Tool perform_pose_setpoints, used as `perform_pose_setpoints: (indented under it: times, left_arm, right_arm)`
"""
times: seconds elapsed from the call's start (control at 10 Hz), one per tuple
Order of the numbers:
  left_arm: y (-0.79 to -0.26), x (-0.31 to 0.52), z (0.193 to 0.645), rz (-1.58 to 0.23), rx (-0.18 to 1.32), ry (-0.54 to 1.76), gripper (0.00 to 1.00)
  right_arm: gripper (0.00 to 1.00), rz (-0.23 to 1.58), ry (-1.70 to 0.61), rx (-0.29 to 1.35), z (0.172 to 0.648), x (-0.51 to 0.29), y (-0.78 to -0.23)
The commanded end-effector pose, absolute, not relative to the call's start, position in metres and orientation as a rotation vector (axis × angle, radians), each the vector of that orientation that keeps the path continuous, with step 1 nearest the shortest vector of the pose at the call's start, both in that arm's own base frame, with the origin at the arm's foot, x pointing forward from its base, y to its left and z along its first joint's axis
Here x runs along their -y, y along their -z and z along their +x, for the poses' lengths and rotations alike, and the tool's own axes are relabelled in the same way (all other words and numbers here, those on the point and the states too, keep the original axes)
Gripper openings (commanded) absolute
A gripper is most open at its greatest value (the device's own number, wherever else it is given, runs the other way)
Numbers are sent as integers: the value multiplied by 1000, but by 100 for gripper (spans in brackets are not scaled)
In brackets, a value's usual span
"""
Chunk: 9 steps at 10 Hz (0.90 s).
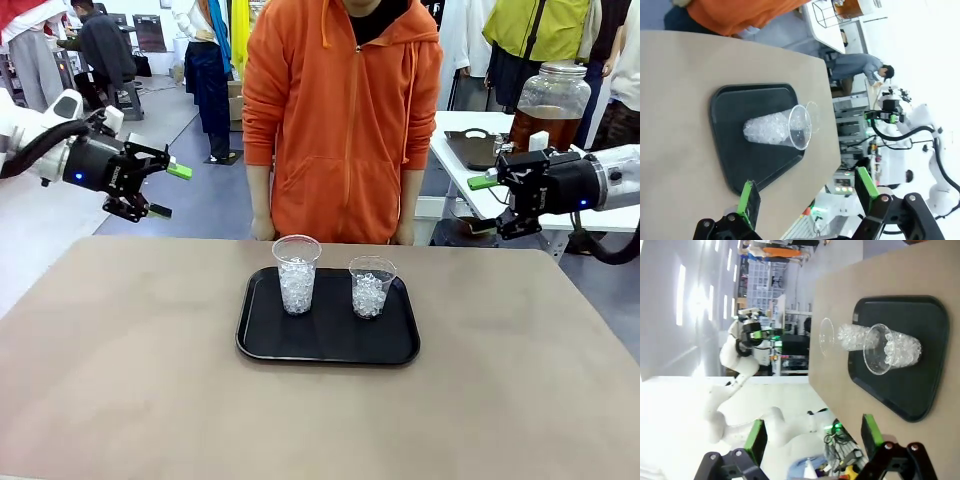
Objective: Pour the drink into the iced cup.
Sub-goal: Pick up the iced cup indicated by the human and present it to them.
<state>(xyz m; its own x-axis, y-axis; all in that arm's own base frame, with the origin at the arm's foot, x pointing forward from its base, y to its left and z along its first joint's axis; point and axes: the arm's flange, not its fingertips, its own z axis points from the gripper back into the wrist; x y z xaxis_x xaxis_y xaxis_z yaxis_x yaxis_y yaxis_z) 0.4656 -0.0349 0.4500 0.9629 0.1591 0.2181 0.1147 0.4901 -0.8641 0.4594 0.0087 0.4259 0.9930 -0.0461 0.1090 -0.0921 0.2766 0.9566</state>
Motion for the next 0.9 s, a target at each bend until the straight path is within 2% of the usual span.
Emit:
perform_pose_setpoints:
  times: [0.0,0.4,0.8]
  left_arm:
    - [-432,32,485,-1121,282,13,100]
    - [-399,21,513,-1242,247,59,100]
    - [-387,21,532,-1319,176,109,100]
  right_arm:
    - [100,1374,27,90,475,-1,-419]
    - [100,1437,99,38,497,11,-376]
    - [100,1492,38,25,511,14,-361]
